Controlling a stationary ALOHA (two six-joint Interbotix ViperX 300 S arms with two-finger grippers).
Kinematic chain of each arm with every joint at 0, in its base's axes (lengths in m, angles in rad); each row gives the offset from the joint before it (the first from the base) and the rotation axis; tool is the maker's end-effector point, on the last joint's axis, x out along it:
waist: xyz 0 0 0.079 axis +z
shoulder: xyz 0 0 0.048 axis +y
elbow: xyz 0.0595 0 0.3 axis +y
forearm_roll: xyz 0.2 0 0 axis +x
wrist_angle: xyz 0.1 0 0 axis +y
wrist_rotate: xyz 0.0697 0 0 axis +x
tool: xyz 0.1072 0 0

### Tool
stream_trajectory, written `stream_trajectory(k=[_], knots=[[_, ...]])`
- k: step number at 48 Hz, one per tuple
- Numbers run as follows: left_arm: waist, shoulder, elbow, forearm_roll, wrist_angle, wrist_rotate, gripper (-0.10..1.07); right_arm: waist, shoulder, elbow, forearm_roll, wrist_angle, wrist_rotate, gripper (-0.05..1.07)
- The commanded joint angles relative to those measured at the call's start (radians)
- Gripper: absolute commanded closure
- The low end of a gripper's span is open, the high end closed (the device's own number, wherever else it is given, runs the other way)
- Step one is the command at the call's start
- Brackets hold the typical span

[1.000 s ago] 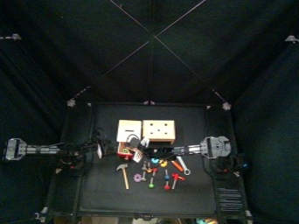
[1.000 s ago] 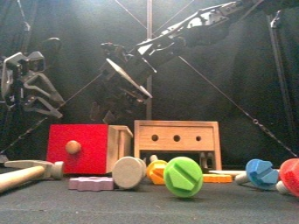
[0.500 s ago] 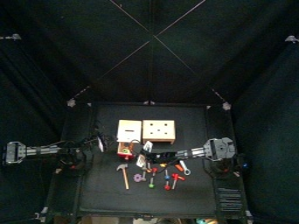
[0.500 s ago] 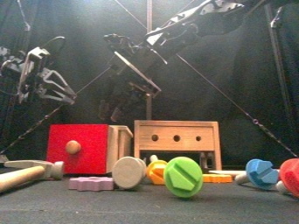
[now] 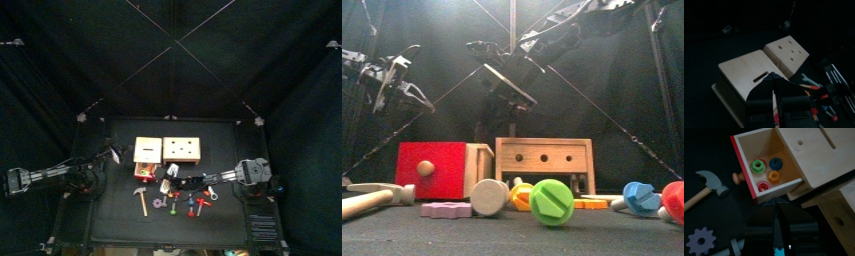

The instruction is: Close drawer

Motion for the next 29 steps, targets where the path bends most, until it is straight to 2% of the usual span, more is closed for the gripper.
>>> stream_trajectory(k=[1, 8, 16, 22, 29], knots=[[0.049, 0.037, -0.057, 0.002, 0.017, 0.002, 0.70, 0.000, -0.048, -0.009, -0.014, -0.003, 0.003, 0.67], [0.083, 0.110, -0.110, 0.014, 0.023, 0.008, 0.70, -0.002, -0.048, -0.017, -0.031, -0.025, 0.008, 0.67], [0.109, 0.193, -0.167, 0.029, 0.023, 0.005, 0.70, -0.006, -0.040, -0.028, -0.034, -0.127, 0.008, 0.68], [0.141, 0.267, -0.212, 0.018, 0.023, 0.000, 0.70, -0.009, -0.026, -0.040, -0.035, -0.215, -0.003, 0.68], [0.150, 0.368, -0.273, -0.009, 0.029, 0.002, 0.69, -0.017, 0.006, -0.066, -0.035, -0.249, -0.003, 0.68]])
